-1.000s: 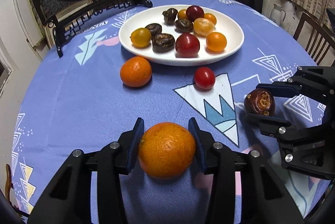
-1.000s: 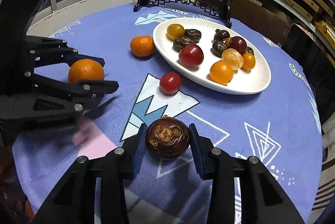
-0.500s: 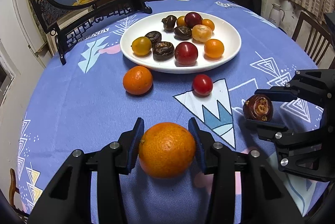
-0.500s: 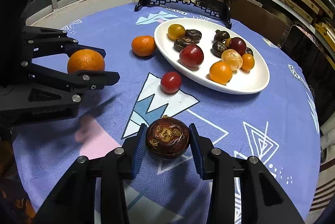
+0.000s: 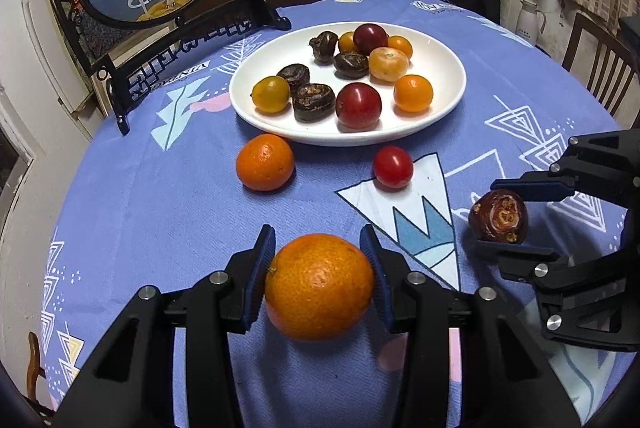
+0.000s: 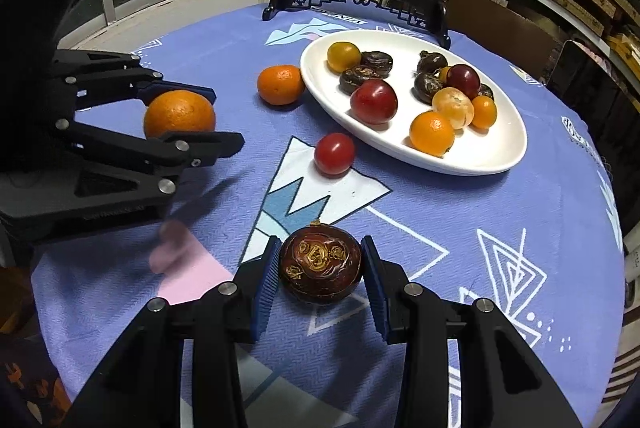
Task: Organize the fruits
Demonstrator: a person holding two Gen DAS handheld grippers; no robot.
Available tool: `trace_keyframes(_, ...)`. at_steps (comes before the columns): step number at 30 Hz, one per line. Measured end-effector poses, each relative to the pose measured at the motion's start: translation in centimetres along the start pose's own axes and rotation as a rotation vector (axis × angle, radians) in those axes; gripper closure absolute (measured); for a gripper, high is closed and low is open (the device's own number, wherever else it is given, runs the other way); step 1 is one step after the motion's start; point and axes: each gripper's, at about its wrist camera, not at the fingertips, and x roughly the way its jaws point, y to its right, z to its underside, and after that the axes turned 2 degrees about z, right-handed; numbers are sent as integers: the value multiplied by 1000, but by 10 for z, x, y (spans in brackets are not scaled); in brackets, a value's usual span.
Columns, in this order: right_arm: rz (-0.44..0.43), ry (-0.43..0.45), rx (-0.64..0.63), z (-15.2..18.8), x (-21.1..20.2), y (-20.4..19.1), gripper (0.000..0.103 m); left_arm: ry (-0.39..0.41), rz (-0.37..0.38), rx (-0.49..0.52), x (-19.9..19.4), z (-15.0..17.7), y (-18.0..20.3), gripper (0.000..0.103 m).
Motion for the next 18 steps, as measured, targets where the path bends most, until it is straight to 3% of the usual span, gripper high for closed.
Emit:
trace_keyframes(14,-27,13,21,2,-12,-8,62,6,-19,12,-5,12,1,60)
trace_keyframes(18,-72,17,35,1,-14,-12,62,10,-20,20,-9,15,1,60)
